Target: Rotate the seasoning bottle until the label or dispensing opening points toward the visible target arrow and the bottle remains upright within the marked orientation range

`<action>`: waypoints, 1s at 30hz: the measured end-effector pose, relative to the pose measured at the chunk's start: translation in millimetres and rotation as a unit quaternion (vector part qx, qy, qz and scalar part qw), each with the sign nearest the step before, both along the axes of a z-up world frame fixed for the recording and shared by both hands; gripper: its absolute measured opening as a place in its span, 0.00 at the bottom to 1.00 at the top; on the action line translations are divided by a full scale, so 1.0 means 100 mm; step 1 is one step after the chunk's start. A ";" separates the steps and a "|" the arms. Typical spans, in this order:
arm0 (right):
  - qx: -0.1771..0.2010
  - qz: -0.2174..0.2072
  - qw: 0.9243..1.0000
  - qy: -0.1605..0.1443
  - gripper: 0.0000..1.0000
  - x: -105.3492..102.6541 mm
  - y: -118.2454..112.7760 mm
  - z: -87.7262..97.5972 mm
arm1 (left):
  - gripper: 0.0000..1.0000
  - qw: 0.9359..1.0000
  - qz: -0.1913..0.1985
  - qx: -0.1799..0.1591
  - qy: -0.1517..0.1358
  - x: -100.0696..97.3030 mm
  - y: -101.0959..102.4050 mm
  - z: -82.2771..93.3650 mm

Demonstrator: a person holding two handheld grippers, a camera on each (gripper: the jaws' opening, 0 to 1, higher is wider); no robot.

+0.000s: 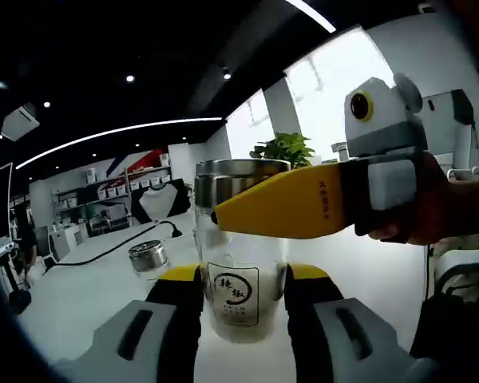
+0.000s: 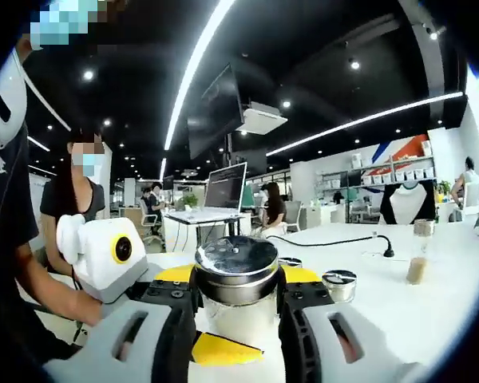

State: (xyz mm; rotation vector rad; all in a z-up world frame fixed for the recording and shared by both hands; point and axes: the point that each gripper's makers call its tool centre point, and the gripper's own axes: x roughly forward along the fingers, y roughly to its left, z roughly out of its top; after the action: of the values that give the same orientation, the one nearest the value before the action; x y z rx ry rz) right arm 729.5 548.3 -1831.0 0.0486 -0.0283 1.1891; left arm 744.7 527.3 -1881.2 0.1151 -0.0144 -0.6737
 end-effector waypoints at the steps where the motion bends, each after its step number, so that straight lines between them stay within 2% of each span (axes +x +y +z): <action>1: 0.001 0.015 1.000 0.005 0.36 -0.03 0.00 0.01 | 0.43 1.000 -0.019 -0.016 0.009 -0.02 -0.02 0.00; 3: -0.003 0.038 0.999 0.000 0.36 -0.06 -0.02 0.02 | 0.43 0.998 -0.054 -0.033 0.022 -0.06 -0.06 0.01; 5: -0.004 0.042 0.999 -0.001 0.36 -0.07 -0.03 0.02 | 0.43 0.998 -0.061 -0.022 0.012 -0.05 -0.06 0.01; 9: -0.010 0.066 0.998 0.003 0.36 -0.12 -0.07 0.01 | 0.43 0.993 -0.106 -0.037 0.033 -0.10 -0.14 -0.01; 12: -0.010 0.094 0.996 -0.002 0.36 -0.19 -0.09 0.04 | 0.43 0.990 -0.130 -0.043 0.035 -0.14 -0.17 0.02; 13: -0.008 0.107 0.994 -0.003 0.36 -0.22 -0.09 0.06 | 0.44 0.989 -0.139 -0.042 0.033 -0.16 -0.18 0.03; 14: -0.008 0.139 0.990 -0.003 0.36 -0.31 -0.11 0.08 | 0.45 0.985 -0.163 -0.042 0.027 -0.22 -0.23 0.05; 16: 0.015 0.175 0.984 0.015 0.36 -0.39 -0.15 0.15 | 0.45 0.979 -0.195 -0.057 0.027 -0.31 -0.30 0.12; 17: 0.022 0.186 0.982 0.015 0.36 -0.40 -0.17 0.18 | 0.45 0.978 -0.199 -0.060 0.028 -0.33 -0.32 0.14; 22: 0.014 0.167 0.986 0.026 0.37 -0.32 -0.17 0.14 | 0.44 0.984 -0.171 -0.039 0.032 -0.26 -0.35 0.10; 24: 0.011 0.151 0.988 0.013 0.37 -0.29 -0.14 0.13 | 0.44 0.986 -0.155 -0.039 0.039 -0.23 -0.35 0.08; 25: 0.005 0.140 0.990 0.003 0.37 -0.26 -0.14 0.11 | 0.44 0.989 -0.141 -0.037 0.041 -0.20 -0.33 0.06; 27: -0.022 0.116 0.993 -0.019 0.36 -0.20 -0.13 0.06 | 0.44 0.995 -0.095 -0.012 0.033 -0.09 -0.26 0.00; 30: -0.028 0.095 0.995 -0.014 0.36 -0.14 -0.11 0.02 | 0.44 0.998 -0.043 0.031 0.022 -0.01 -0.15 -0.07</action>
State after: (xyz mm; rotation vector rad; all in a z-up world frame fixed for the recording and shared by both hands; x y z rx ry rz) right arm 715.1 536.9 -1829.4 -0.0152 -0.0158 1.3801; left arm 744.0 511.9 -1887.9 0.1600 0.0439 -0.7631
